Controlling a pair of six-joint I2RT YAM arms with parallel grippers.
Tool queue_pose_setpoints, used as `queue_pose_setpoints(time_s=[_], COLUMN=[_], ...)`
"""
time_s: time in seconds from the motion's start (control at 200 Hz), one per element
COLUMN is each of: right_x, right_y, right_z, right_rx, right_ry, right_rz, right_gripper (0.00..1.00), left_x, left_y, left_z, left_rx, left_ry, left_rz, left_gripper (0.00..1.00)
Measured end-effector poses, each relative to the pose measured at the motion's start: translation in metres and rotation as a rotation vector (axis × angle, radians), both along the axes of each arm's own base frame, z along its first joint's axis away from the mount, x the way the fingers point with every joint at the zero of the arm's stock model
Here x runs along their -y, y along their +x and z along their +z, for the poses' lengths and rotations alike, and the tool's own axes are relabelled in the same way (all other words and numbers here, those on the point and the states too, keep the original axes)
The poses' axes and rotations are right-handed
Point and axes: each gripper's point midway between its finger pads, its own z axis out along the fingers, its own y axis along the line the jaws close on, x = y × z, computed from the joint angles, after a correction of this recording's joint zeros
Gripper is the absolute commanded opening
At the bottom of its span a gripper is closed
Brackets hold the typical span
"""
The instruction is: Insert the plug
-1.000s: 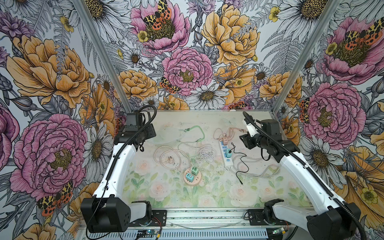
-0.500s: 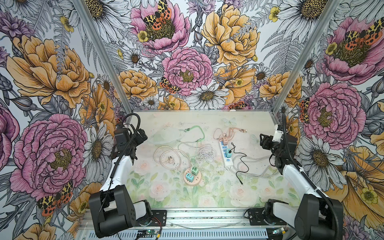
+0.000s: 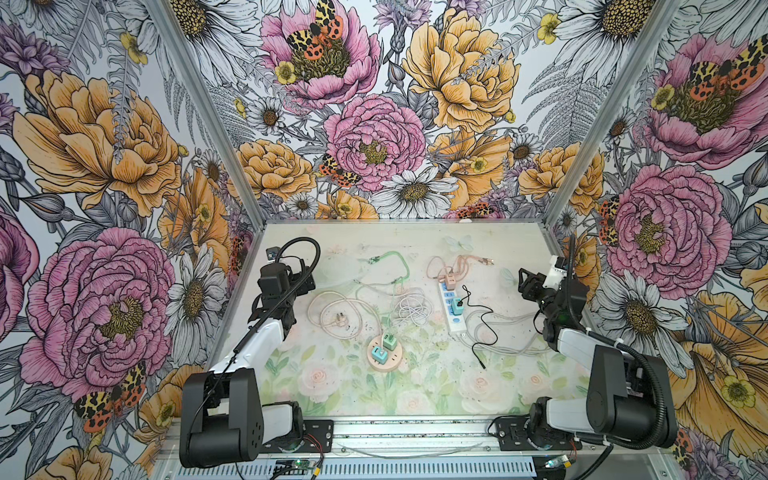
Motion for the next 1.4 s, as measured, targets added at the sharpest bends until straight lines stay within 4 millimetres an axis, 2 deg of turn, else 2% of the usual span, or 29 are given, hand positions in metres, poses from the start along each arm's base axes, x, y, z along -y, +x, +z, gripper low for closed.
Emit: queue_pose_setpoints(time_s=[0.125, 0.225, 0.42, 0.545, 0.651, 0.806, 0.901, 1.041, 1.166, 1.286, 1.301, 1.311, 1.396], right_x=[0.007, 0.008, 0.008, 0.009, 0.003, -0.013, -0.025, -0.039, -0.041, -0.038, -0.037, -0.037, -0.036], right_y=[-0.001, -0.004, -0.015, -0.013, -0.007, 0.007, 0.014, 0.015, 0.007, 0.005, 0.005, 0.005, 0.006], right_z=[0.000, -0.004, -0.030, -0.032, -0.035, -0.032, -0.025, -0.027, -0.045, -0.053, -0.052, -0.052, -0.049], right_rx=[0.003, 0.001, -0.038, -0.035, -0.037, -0.042, -0.026, -0.011, -0.027, -0.050, -0.047, -0.045, -0.034], right_ry=[-0.020, -0.027, -0.027, -0.054, -0.079, -0.132, -0.176, -0.237, -0.264, -0.280, -0.281, -0.286, -0.295], right_rz=[-0.023, -0.030, -0.049, -0.060, -0.044, 0.012, 0.046, 0.066, 0.058, 0.046, 0.040, 0.042, 0.033], right_gripper=[0.62, 0.62, 0.63, 0.66, 0.67, 0.68, 0.68, 0.70, 0.72, 0.83, 0.95, 0.98, 0.99], left_x=[0.005, 0.009, 0.010, 0.011, 0.013, 0.024, 0.026, 0.025, 0.024, 0.023, 0.023, 0.023, 0.023], left_y=[0.003, 0.006, 0.005, 0.005, 0.008, 0.018, 0.014, 0.003, 0.006, 0.007, 0.007, 0.007, 0.007], left_z=[-0.013, -0.016, -0.020, -0.032, -0.046, -0.041, -0.046, -0.062, -0.054, -0.049, -0.048, -0.048, -0.046], left_rx=[-0.036, -0.035, 0.017, 0.056, 0.046, 0.122, 0.154, 0.153, 0.188, 0.208, 0.209, 0.211, 0.217], left_ry=[0.014, 0.025, 0.047, 0.048, 0.052, 0.073, 0.082, 0.088, 0.093, 0.096, 0.096, 0.096, 0.097], left_rz=[-0.017, -0.032, -0.043, -0.048, -0.060, -0.108, -0.117, -0.111, -0.103, -0.098, -0.097, -0.096, -0.095], left_gripper=[0.99, 0.99, 0.99, 0.99, 0.99, 0.99, 0.99, 0.99, 0.99, 0.99, 0.99, 0.99, 0.99])
